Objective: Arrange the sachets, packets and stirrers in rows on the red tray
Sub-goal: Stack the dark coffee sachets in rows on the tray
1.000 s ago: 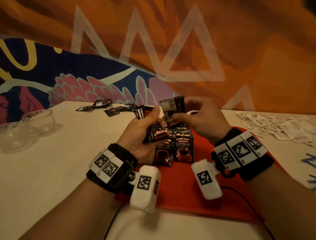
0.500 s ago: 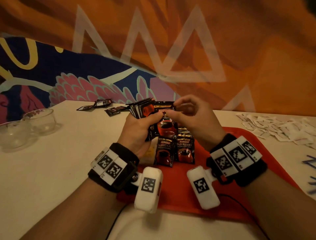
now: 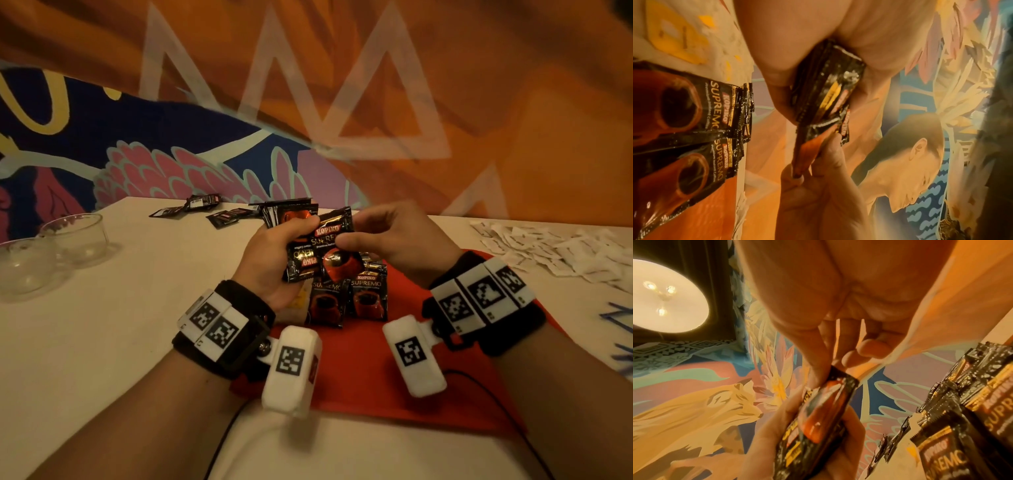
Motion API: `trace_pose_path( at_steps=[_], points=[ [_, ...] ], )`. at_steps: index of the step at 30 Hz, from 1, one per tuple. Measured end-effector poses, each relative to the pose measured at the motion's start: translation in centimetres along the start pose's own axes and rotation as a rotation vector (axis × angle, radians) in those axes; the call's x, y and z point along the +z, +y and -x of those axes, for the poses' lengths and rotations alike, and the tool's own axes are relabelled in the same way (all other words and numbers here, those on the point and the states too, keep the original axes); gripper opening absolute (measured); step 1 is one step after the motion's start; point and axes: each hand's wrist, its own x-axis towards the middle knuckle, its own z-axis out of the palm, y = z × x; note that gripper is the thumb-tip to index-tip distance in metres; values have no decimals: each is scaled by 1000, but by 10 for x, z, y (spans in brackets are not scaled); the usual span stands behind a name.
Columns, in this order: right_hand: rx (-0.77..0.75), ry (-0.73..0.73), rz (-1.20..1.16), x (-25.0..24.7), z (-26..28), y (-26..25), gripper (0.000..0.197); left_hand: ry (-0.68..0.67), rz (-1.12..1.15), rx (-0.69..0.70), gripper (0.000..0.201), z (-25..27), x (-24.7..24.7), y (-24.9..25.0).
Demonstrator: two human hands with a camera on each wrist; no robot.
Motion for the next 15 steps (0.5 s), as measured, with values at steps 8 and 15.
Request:
trace_pose_path(
  at_steps=[8, 15],
  points=[
    [229, 34, 128, -29, 10, 8, 11, 90, 121, 70, 6, -11, -9, 4],
    [586, -64, 347, -41, 26, 32, 11, 116, 147, 65, 3, -14, -11, 5]
  ],
)
